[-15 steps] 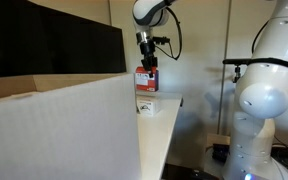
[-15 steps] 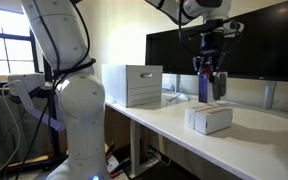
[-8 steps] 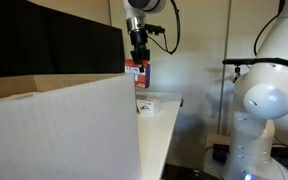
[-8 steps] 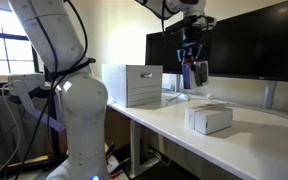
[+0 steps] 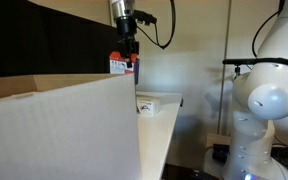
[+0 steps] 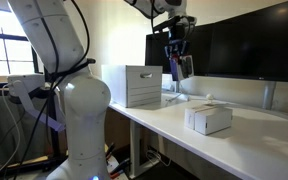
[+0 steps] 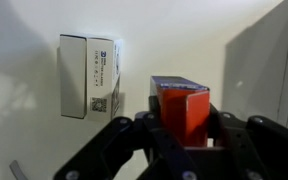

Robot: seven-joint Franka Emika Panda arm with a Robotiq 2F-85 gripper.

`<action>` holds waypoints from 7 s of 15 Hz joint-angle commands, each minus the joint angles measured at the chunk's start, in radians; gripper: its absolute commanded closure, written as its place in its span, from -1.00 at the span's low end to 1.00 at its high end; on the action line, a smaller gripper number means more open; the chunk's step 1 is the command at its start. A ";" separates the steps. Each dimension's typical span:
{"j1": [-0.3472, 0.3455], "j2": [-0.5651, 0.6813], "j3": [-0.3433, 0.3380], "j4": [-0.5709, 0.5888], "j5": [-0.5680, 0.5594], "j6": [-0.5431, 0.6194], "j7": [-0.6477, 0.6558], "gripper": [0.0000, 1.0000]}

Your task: Pick up the red-blue box and put it in the bigger box

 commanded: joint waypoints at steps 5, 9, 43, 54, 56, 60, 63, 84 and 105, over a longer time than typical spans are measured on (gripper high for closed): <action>0.066 0.054 0.075 0.183 0.031 -0.173 0.015 0.68; 0.091 0.127 0.106 0.319 0.043 -0.252 0.009 0.68; 0.660 0.886 0.145 1.419 -0.183 -0.734 0.080 0.68; 0.668 1.003 0.062 1.648 -0.142 -0.880 0.038 0.68; 0.667 1.021 0.050 1.680 -0.119 -0.892 0.052 -0.31; 0.664 1.023 0.032 1.689 -0.091 -0.896 0.060 -0.71; 0.661 0.998 0.024 1.647 -0.079 -0.878 0.068 -0.98; 0.552 0.905 -0.076 1.689 -0.060 -0.786 0.504 -1.00; 0.242 0.609 -0.195 1.691 -0.200 -1.086 0.632 -1.00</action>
